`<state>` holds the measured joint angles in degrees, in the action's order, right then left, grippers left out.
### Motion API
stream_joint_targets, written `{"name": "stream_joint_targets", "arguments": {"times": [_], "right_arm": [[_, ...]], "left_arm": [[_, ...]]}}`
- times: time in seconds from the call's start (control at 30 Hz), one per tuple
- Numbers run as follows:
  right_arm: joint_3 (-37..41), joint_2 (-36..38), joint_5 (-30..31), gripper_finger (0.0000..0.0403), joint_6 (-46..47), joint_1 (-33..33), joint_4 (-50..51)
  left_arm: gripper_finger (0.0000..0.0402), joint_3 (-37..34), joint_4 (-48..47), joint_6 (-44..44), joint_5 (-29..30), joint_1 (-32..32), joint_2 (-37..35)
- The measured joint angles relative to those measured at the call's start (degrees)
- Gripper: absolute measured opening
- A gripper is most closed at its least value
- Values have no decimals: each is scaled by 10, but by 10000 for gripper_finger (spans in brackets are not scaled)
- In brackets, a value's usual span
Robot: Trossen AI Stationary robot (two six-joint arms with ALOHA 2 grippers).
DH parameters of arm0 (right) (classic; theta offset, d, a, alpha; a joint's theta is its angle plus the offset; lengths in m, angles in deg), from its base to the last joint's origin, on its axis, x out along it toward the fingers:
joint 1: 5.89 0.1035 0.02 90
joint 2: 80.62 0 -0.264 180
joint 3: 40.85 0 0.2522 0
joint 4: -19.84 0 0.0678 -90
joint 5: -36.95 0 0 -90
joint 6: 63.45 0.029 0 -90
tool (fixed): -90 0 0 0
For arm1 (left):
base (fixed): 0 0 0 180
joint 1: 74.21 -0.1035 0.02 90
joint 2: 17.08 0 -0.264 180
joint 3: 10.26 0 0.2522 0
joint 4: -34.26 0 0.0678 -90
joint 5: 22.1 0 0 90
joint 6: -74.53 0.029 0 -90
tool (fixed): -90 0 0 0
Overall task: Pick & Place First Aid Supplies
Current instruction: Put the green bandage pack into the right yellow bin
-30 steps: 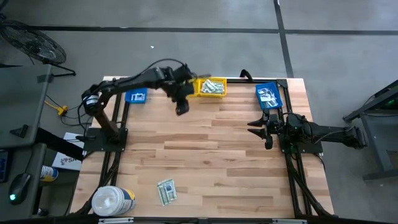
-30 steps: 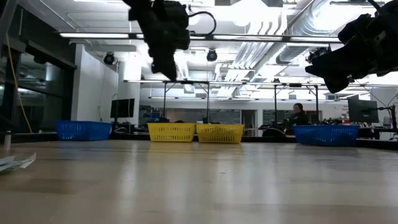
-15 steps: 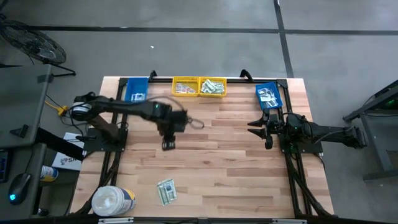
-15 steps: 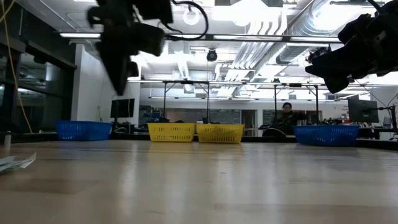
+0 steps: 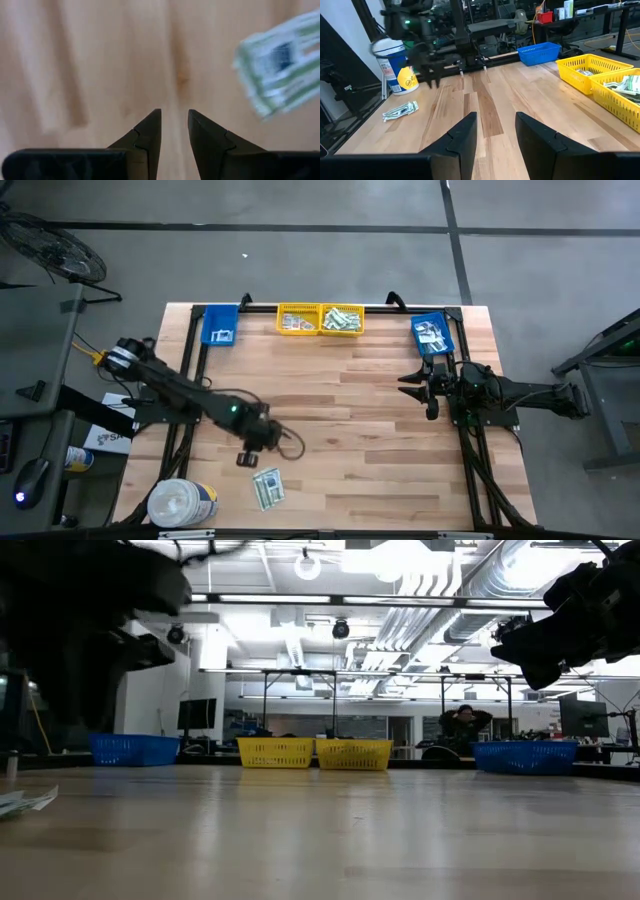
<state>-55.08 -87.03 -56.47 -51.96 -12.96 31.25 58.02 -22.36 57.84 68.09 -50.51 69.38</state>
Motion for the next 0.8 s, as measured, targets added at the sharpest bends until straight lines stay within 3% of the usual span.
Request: {"name": "stream_joint_targets", "arguments": {"times": [0.13,0.33,0.8], "right_arm": [[0,0,0,129,0,0,1],[0,-2,0,129,0,0,0],[0,-3,0,129,0,0,0]], "left_arm": [[96,-5,43,-13,6,36,6],[96,-5,53,-166,11,66,5],[96,-5,59,-405,85,177,26]]}}
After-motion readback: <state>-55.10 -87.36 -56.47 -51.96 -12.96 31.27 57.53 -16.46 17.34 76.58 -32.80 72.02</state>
